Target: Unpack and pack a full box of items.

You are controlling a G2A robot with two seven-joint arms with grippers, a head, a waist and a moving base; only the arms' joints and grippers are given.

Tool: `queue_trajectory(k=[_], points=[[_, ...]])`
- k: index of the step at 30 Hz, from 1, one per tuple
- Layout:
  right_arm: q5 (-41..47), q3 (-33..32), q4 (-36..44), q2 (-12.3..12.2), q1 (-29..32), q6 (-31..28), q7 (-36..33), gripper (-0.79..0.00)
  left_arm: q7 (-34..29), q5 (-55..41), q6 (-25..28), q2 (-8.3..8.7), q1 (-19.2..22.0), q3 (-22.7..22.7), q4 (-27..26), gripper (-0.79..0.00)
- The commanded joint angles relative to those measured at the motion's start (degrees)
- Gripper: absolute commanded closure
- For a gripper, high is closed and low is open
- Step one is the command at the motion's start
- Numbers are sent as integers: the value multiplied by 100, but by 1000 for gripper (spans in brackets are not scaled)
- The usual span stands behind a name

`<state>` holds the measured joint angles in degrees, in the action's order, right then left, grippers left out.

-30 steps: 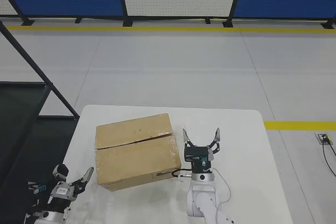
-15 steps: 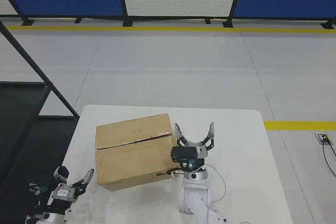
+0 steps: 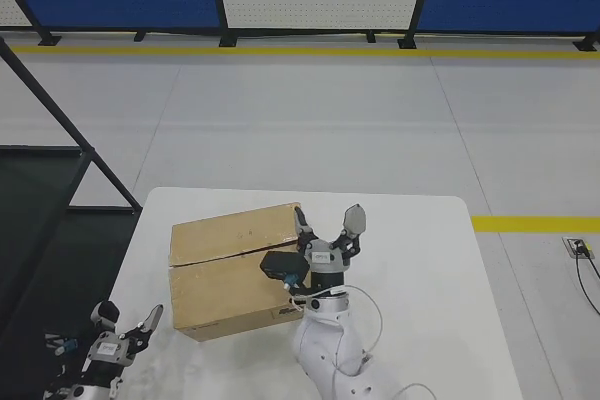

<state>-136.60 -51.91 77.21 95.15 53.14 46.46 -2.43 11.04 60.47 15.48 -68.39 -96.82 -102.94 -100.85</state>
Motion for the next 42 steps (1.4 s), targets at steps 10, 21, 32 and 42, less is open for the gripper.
queue_trajectory(k=[10, 21, 32, 42], points=[[-1660, 74, 350, 75, 127, -615, -611, -785, 17, -1, 81, -6, 15, -19, 39, -785], [-2564, 246, 175, 188, 25, -830, -551, -785, 85, -41, 150, -13, -11, -64, 101, -785], [-3414, 423, -65, 295, -61, -1046, -620, -785, 80, -72, 238, -18, 7, -78, 165, -785], [-3940, 766, -312, 424, -254, -1176, -901, -785, 77, -109, 314, -21, 76, -72, 257, -785]])
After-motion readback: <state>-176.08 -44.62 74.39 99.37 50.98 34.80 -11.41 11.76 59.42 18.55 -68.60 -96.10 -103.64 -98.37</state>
